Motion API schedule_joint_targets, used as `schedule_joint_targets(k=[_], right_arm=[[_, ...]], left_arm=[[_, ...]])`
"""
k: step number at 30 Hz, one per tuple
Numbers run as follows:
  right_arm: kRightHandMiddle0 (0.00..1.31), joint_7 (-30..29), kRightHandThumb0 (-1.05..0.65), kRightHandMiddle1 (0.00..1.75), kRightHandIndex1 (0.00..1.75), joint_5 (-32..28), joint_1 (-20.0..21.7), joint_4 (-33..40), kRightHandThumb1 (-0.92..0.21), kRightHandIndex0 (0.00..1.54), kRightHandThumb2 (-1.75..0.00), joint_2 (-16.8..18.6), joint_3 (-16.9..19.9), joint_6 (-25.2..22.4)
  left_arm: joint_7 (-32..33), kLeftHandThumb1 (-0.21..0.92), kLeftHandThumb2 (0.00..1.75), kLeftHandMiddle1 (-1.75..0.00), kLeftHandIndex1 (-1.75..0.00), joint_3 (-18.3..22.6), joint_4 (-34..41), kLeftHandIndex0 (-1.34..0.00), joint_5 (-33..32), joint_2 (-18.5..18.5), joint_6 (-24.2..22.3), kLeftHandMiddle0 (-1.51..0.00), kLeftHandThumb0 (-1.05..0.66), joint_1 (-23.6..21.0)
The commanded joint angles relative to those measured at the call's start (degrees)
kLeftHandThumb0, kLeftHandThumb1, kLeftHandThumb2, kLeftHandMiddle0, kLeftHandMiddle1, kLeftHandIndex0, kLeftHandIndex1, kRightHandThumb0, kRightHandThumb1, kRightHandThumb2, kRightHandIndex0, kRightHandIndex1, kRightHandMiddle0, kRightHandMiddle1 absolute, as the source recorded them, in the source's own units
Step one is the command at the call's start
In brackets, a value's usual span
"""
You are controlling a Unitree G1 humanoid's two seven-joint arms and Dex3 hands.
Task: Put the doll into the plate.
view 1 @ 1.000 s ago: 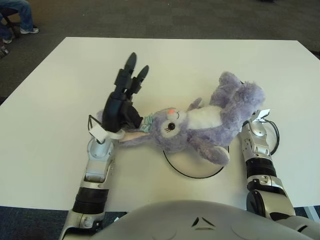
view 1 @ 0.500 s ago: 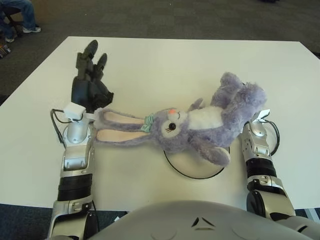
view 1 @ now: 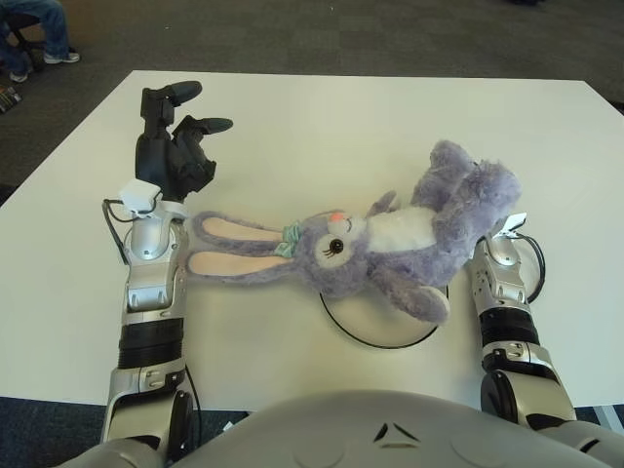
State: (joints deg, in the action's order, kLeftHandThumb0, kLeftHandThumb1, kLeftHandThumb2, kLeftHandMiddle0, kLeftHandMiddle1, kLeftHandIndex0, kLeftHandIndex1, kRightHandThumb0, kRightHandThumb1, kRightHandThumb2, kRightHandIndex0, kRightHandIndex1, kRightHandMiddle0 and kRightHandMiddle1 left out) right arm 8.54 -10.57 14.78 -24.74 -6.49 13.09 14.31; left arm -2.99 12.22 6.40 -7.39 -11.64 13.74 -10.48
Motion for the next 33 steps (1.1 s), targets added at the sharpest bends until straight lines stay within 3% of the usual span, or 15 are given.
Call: schedule_joint_targets(k=[1,10,20,33], right_arm=[[0.68,0.00,-0.51,1.75,1.75,-0.44,-0.75,-0.67,-0.24,1.27,-1.41,-0.24,0.14,-1.42],[0.68,0.24,-0.51,1.75,1.75,-0.44,-0.74,-0.78,-0.24,1.27,-1.41,-0.28,0.06,-1.30],[0.68,0.18,-0.51,1.75,1.75,-0.12,-0.73,-0.89,-0.23,1.28,-1.41,-0.26,-0.03,-1.13],[0.68,0.34,-0.51,1.75,1.75,-0.19,-1.10,-0.39,-0.23,1.28,-1.42,-0.43,-0.10,-1.46]], left_arm=[[1.13,0.69,0.84,-1.70,-1.74,1.03,-1.37,-0.33,-0.59,0.51,-1.07,-0.84,-0.39,-1.53],[0.61,0.49,1.09,-1.74,-1.75,1.60,-9.58,-0.47,-2.28,0.91,-2.72,-1.00,-0.43,-5.90],[-3.81,0.35,1.27,-1.75,-1.75,-0.62,-16.04,-0.58,-3.50,1.69,-2.44,-1.08,-0.47,-5.49],[-4.45,0.30,1.33,-1.75,-1.75,-1.12,-18.30,-0.62,-3.26,3.44,0.67,-1.13,-0.48,-3.35]])
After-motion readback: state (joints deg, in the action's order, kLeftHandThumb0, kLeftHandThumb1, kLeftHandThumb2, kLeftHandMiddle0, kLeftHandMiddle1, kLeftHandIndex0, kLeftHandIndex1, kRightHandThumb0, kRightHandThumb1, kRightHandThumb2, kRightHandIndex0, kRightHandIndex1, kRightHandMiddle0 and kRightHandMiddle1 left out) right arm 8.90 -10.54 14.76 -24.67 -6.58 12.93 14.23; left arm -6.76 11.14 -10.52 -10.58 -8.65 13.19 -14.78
